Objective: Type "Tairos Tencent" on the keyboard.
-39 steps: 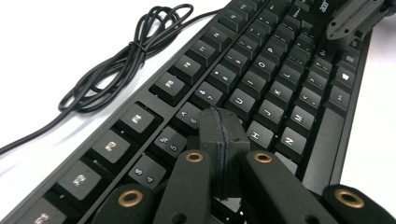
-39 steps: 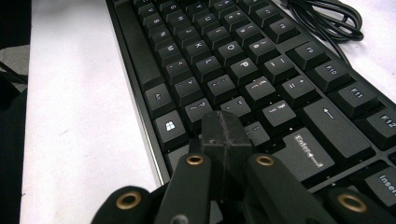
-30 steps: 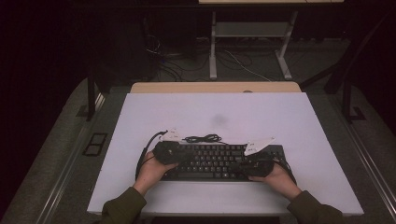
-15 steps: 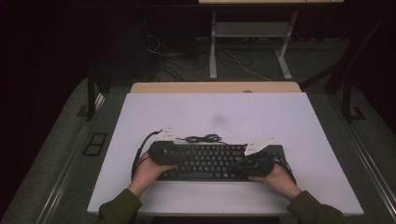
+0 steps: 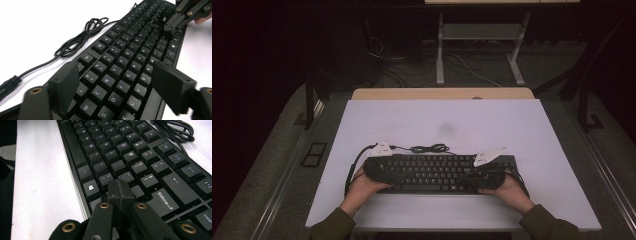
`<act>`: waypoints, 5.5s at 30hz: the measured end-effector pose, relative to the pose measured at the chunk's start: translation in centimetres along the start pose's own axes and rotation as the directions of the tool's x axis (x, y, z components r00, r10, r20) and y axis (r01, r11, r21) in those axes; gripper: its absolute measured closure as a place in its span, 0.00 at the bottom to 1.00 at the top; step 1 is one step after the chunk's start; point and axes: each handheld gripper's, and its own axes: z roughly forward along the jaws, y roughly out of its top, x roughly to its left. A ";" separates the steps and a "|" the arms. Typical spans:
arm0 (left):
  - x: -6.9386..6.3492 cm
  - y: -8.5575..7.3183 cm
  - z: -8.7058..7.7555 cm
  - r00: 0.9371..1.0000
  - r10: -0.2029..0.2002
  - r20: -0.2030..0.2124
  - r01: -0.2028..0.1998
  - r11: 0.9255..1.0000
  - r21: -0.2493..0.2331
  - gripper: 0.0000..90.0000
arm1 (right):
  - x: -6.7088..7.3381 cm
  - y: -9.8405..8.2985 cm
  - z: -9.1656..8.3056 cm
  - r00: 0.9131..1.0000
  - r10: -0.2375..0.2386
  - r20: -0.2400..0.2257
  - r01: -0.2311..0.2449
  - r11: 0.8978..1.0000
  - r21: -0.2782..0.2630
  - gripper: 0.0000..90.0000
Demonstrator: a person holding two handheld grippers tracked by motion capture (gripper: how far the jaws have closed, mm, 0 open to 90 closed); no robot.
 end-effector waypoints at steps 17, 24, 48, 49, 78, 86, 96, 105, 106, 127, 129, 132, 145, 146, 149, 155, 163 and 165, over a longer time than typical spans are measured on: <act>-0.7 -0.8 -0.4 0.999 0.023 -0.023 -0.023 1.000 -0.003 0.00 | 0.0 0.1 0.0 1.000 -0.005 0.000 0.005 1.000 0.006 0.99; -0.8 -0.7 -0.3 0.999 0.022 -0.027 -0.022 1.000 0.001 0.00 | 0.0 0.4 -0.3 1.000 -0.001 0.000 0.001 1.000 -0.015 0.99; -0.9 -0.6 -0.4 1.000 0.016 -0.027 -0.017 1.000 -0.004 0.00 | -0.6 2.7 -1.1 0.997 0.068 0.048 -0.059 0.985 -0.163 0.37; -0.9 -0.6 -0.4 1.000 0.016 -0.027 -0.016 1.000 -0.006 0.00 | -0.7 2.9 -1.1 0.997 0.065 0.051 -0.056 0.985 -0.164 0.36; -0.4 -0.8 -0.7 0.998 0.014 -0.060 -0.015 1.000 -0.014 0.16 | -1.3 3.9 0.7 0.996 0.073 0.054 -0.061 0.979 -0.193 0.26; 0.3 -1.3 -1.1 0.999 -0.004 -0.050 0.004 1.000 -0.013 0.34 | -1.4 3.8 0.8 0.995 0.072 0.067 -0.058 0.981 -0.187 0.26; 0.9 -1.8 -1.5 1.000 -0.008 -0.018 0.008 1.000 0.015 0.67 | -1.4 3.7 0.9 0.994 0.080 0.072 -0.064 0.978 -0.198 0.23; 1.0 -1.9 -1.8 1.000 -0.002 -0.013 0.003 0.998 0.063 0.92 | -1.4 3.7 0.9 0.994 0.081 0.072 -0.065 0.978 -0.199 0.23; 1.0 -1.9 -1.8 1.000 -0.001 -0.013 0.002 0.998 0.066 0.94 | -1.4 3.7 0.9 0.994 0.082 0.071 -0.066 0.978 -0.198 0.23; 1.3 -2.1 -2.0 1.000 -0.002 -0.024 0.005 0.992 0.122 0.99 | -1.4 3.8 0.9 0.994 0.081 0.071 -0.065 0.978 -0.197 0.23; 1.3 -2.1 -2.0 1.000 -0.002 -0.025 0.005 0.993 0.120 0.99 | -1.4 3.8 0.9 0.994 0.083 0.073 -0.067 0.978 -0.198 0.23; 1.4 -2.1 -2.0 1.000 -0.002 -0.024 0.005 0.992 0.123 0.99 | -1.4 3.7 0.9 0.994 0.084 0.075 -0.068 0.977 -0.200 0.23; 1.3 -2.1 -1.9 1.000 -0.009 -0.019 0.011 0.992 0.126 0.99 | -1.4 3.8 0.9 0.994 0.083 0.074 -0.067 0.978 -0.200 0.23; 1.2 -2.0 -2.0 1.000 -0.011 -0.016 0.013 0.992 0.123 0.99 | -1.4 3.8 0.9 0.994 0.084 0.075 -0.068 0.977 -0.202 0.23; 1.1 -1.9 -1.9 1.000 0.000 -0.011 0.001 0.992 0.125 0.99 | -1.4 3.8 0.9 0.994 0.084 0.075 -0.068 0.977 -0.201 0.23; 0.9 -1.7 -2.0 1.000 -0.008 -0.015 0.009 0.994 0.105 0.99 | -1.5 3.8 0.9 0.994 0.084 0.074 -0.068 0.977 -0.201 0.23; 0.8 -1.5 -2.0 1.000 -0.025 -0.005 0.025 0.997 0.073 0.83 | -1.5 3.8 0.9 0.994 0.085 0.074 -0.069 0.977 -0.200 0.23; 0.5 -1.3 -1.8 1.000 -0.026 -0.011 0.027 0.998 0.056 0.75 | -1.5 3.8 0.9 0.994 0.085 0.074 -0.069 0.977 -0.200 0.23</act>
